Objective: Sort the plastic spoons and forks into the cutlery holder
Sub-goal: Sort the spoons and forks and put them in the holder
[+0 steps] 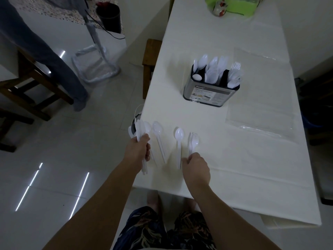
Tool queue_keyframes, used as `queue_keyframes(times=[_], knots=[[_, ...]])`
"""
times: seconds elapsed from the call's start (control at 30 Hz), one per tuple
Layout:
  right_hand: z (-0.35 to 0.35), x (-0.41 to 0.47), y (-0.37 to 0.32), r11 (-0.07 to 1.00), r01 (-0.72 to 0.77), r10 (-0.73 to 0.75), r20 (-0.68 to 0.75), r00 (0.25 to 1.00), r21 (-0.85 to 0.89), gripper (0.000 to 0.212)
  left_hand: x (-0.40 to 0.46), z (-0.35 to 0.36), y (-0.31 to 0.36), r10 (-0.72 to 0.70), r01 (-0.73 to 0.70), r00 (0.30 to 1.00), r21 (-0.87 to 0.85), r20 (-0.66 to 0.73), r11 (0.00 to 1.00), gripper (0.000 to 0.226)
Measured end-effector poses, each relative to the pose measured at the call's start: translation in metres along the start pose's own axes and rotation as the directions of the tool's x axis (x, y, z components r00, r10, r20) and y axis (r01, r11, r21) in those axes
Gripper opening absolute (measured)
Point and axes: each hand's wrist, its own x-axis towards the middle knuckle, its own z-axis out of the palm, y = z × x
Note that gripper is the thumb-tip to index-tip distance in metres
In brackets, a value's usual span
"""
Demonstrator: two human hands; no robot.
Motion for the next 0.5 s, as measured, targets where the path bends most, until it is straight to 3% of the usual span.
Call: queue_keyframes(times=[0.17, 0.5], knots=[[0.0, 0.002, -0.003, 0.994, 0.007, -0.005, 0.02, 1.0, -0.108, 0.025, 0.001, -0.01, 0.002, -0.003, 0.0, 0.998, -0.053, -0.056, 0.999, 0.015], [0.002, 0.005, 0.002, 0.994, -0.024, 0.024, -0.007, 1.0, -0.104, 0.024, -0.005, -0.023, -0.001, -0.053, 0.043, 0.994, -0.107, -0.094, 0.993, 0.015]])
